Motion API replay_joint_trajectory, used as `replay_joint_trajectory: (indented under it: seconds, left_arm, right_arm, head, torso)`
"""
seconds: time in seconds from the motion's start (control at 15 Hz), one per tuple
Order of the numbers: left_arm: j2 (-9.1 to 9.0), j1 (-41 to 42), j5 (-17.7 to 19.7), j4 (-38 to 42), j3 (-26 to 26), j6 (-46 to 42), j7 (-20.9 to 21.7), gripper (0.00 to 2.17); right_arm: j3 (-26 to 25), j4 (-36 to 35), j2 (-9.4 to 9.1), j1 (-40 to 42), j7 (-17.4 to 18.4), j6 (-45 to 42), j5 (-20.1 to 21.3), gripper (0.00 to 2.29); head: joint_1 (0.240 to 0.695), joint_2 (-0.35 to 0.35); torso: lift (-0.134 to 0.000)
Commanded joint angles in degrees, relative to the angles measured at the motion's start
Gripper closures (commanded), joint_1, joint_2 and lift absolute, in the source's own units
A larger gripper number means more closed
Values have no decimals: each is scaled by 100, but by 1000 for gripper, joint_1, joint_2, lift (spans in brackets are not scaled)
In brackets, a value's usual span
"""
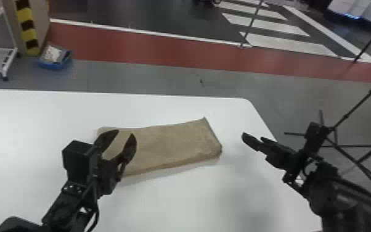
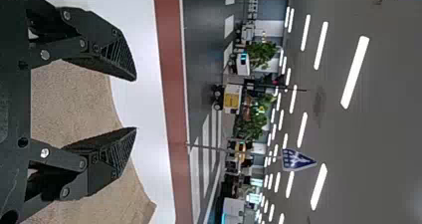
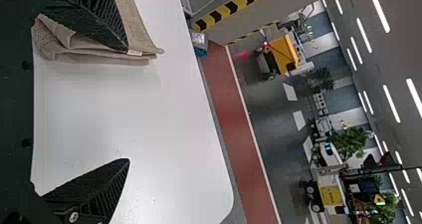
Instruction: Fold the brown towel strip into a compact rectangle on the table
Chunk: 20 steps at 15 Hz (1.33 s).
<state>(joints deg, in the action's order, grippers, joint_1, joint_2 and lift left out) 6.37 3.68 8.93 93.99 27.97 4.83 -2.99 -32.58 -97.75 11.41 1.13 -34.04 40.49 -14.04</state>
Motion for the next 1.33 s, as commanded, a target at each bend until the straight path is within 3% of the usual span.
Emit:
replay_joint_trajectory:
  seconds: [0.0, 0.07, 0.47, 0.8, 1.0, 1.27]
  left_arm:
    - [-4, -122, 30, -12, -55, 551, 106, 1798]
    - [-13, -166, 56, -65, -82, 656, 141, 1798]
    - [-13, -342, 65, -469, -310, 779, 194, 1798]
    - [-4, -342, 3, -513, -380, 779, 202, 1798]
    - [-4, -342, -50, -566, -389, 779, 202, 1798]
    - [-22, -377, -50, -619, -398, 797, 246, 1798]
  right_arm:
    - [59, 151, 151, -166, -156, -10, 69, 83]
    - [164, 257, 203, -253, -314, -10, 77, 83]
    - [955, 1030, 221, -869, -323, 25, 315, 83]
    - [1641, 2050, 98, -1537, -218, -63, 649, 97]
    - [1720, 2261, -16, -1642, -112, -309, 974, 157]
    - [1773, 2182, -16, -1572, 152, -274, 1079, 211]
  head:
    - [695, -350]
    - [695, -350]
    - [695, -350]
    - [695, -320]
    - [695, -294]
    - [695, -287]
  torso:
    - [-117]
    - [-117]
    - [-117]
    - [-117]
    - [-117]
    - [-117]
